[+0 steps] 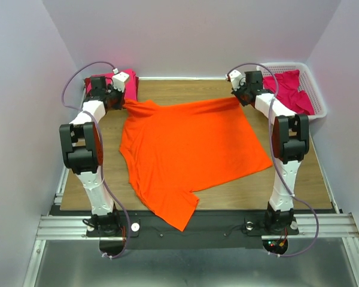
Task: Fold and stack the t-shirts
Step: Fold the tshirt
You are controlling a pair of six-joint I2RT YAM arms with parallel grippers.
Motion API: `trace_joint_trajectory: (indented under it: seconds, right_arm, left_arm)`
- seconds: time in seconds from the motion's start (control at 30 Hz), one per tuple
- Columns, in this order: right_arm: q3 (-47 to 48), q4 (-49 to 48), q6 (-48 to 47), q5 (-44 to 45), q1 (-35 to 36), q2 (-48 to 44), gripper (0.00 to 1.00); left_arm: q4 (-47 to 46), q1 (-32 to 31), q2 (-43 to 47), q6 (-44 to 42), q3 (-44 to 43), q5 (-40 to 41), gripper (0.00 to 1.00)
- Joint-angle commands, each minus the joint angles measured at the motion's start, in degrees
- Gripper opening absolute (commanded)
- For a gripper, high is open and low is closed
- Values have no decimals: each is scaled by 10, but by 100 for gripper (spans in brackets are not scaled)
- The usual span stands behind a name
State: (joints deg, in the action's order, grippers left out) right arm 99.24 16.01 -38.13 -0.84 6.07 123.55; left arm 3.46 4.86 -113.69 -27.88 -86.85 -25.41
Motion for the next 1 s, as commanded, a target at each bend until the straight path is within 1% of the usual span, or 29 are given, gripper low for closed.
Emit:
trace_joint_trajectory:
  seconds: [0.0, 0.17, 0.2, 0.27, 0.33, 0.37, 0.43, 0.47, 0.53, 0.57, 0.67, 0.7, 0.77, 0.8, 0.83, 0.87, 0.9, 0.93, 0.97]
  right_arm:
    - [-18, -26, -9, -15, -9, -70, 1]
    - [-80, -26, -34, -36, -11, -124, 1]
    - [-98, -25, -36, -39, -13, -138, 1]
    - [-114, -25, -46, -48, -14, -153, 1]
    - [-143, -25, -60, -52, -16, -172, 1]
    - [-164, -25, -67, -56, -16, -184, 1]
    - [-186, -25, -84, -57, -16, -193, 1]
    - [-197, -25, -91, -58, -17, -197, 1]
    - [-232, -23, -109, -61, -17, -211, 1]
    - [-243, -23, -116, -62, -17, -214, 1]
    - [-288, -21, -142, -57, -17, -225, 1]
    - [-297, -20, -149, -52, -17, -225, 1]
    - [-307, -19, -162, -41, -18, -221, 7]
    - [-303, -15, -162, -39, -24, -219, 21]
    - [-296, -12, -159, -40, -28, -217, 28]
    - [-287, -8, -151, -47, -32, -214, 37]
    - [-261, 4, -142, -50, -39, -207, 47]
    - [-246, 13, -136, -54, -42, -204, 49]
    - [-231, 23, -130, -66, -45, -201, 50]
  left_arm:
    - [8, -4, 119, -17, 53, -8, 0]
    - [44, -18, 216, -42, 135, 8, 0]
    - [49, -26, 248, -50, 167, 13, 0]
    - [63, -37, 281, -56, 214, 18, 0]
    - [74, -63, 325, -73, 245, 29, 0]
    - [83, -71, 352, -78, 278, 33, 0]
    - [101, -90, 372, -94, 305, 37, 0]
    - [107, -96, 388, -100, 333, 46, 0]
    - [116, -105, 399, -113, 360, 53, 0]
    - [120, -109, 404, -127, 388, 55, 0]
    - [148, -118, 411, -160, 418, 54, 0]
    - [160, -119, 410, -169, 423, 43, 10]
    - [207, -119, 412, -190, 417, 27, 20]
    - [217, -118, 417, -201, 409, 14, 35]
    - [231, -117, 420, -211, 404, 5, 42]
    - [246, -115, 425, -214, 397, -2, 51]
    - [250, -107, 434, -214, 383, -16, 56]
    - [253, -98, 436, -212, 373, -25, 57]
    - [254, -89, 434, -206, 362, -33, 58]
